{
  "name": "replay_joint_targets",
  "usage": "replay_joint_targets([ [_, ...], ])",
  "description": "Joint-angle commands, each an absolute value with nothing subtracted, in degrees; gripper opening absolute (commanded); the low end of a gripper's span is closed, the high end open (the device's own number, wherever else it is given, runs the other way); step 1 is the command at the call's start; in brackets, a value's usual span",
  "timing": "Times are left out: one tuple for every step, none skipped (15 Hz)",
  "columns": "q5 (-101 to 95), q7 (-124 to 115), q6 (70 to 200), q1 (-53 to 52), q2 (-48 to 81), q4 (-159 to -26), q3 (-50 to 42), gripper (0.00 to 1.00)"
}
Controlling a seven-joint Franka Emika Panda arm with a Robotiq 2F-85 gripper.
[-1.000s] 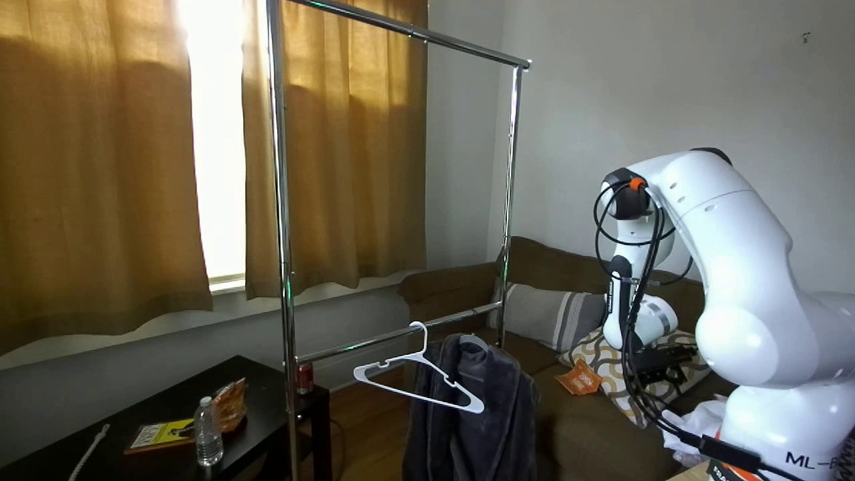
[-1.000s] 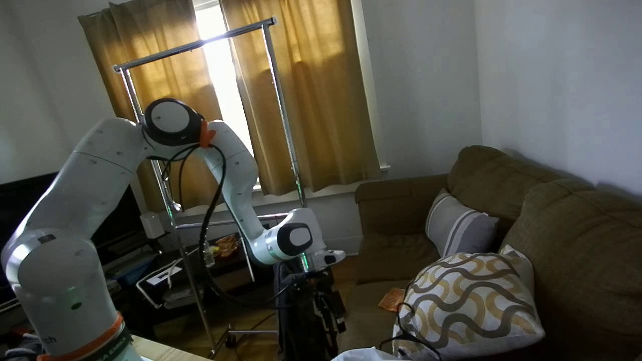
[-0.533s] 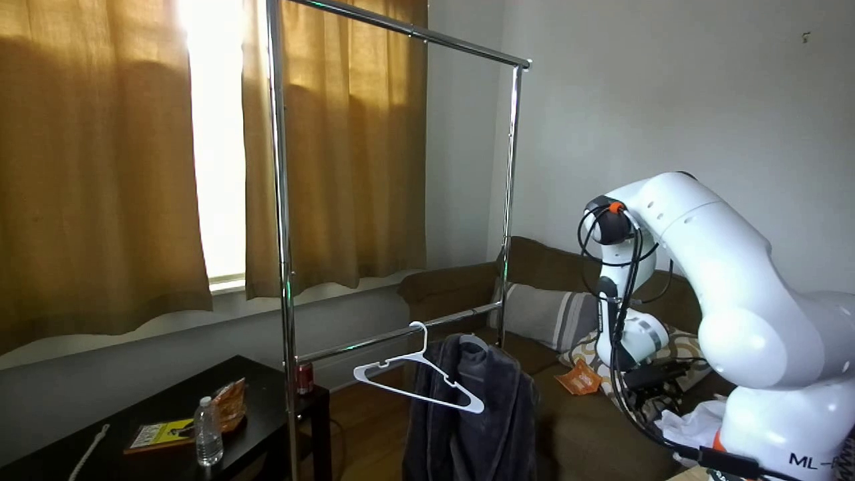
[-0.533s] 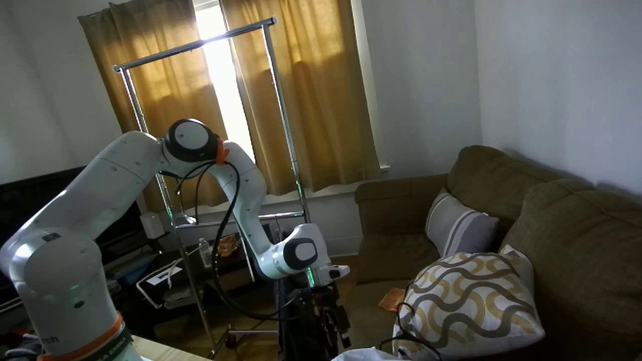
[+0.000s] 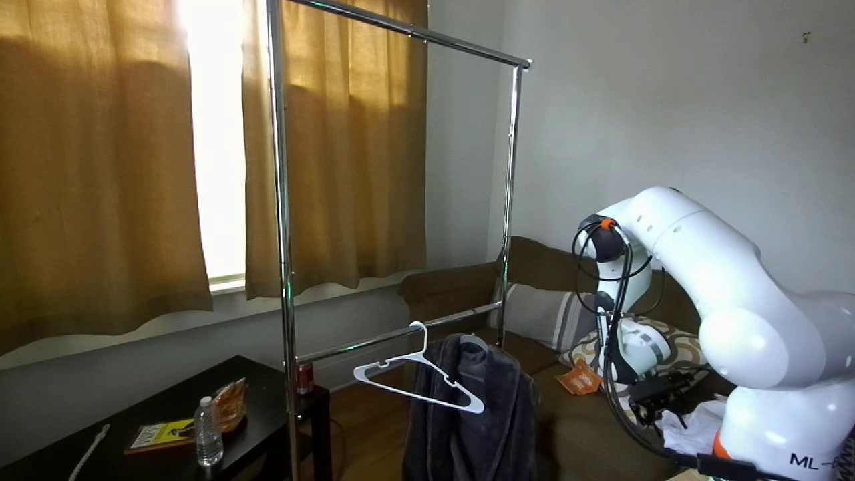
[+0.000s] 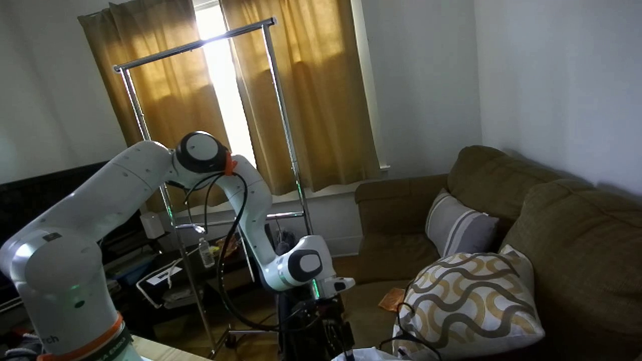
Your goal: Remove the hanger from the white cloth, then put the white cloth on the bottom rod
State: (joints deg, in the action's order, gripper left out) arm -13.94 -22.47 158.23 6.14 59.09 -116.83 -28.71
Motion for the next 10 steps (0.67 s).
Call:
replay_joint_targets([
  [-11.5, -20.5, 157.0, 5.2, 60.8, -115.4, -30.3, 0.41],
  [-11.4, -20.7, 156.9, 5.0, 60.8, -115.4, -30.7, 0.32],
  [-11.4, -20.6, 156.7, 4.9, 60.6, -115.5, -31.1, 0.26],
  [-11.4, -20.7, 156.6, 4.7, 60.1, -115.9, -31.7, 0.19],
  [-11.3, -20.7, 156.5, 4.6, 59.6, -116.2, -32.1, 0.10],
  [-11.1, -20.4, 156.4, 4.6, 58.6, -116.8, -32.5, 0.04],
  [-11.1, -20.4, 156.6, 4.3, 57.9, -117.4, -33.0, 0.00],
  [-11.1, -20.2, 156.6, 4.0, 56.9, -118.0, -33.6, 0.00],
  [-11.2, -20.3, 156.5, 3.4, 56.0, -118.7, -34.5, 0.00],
  [-11.4, -20.5, 156.4, 2.6, 54.7, -119.8, -35.6, 0.02],
])
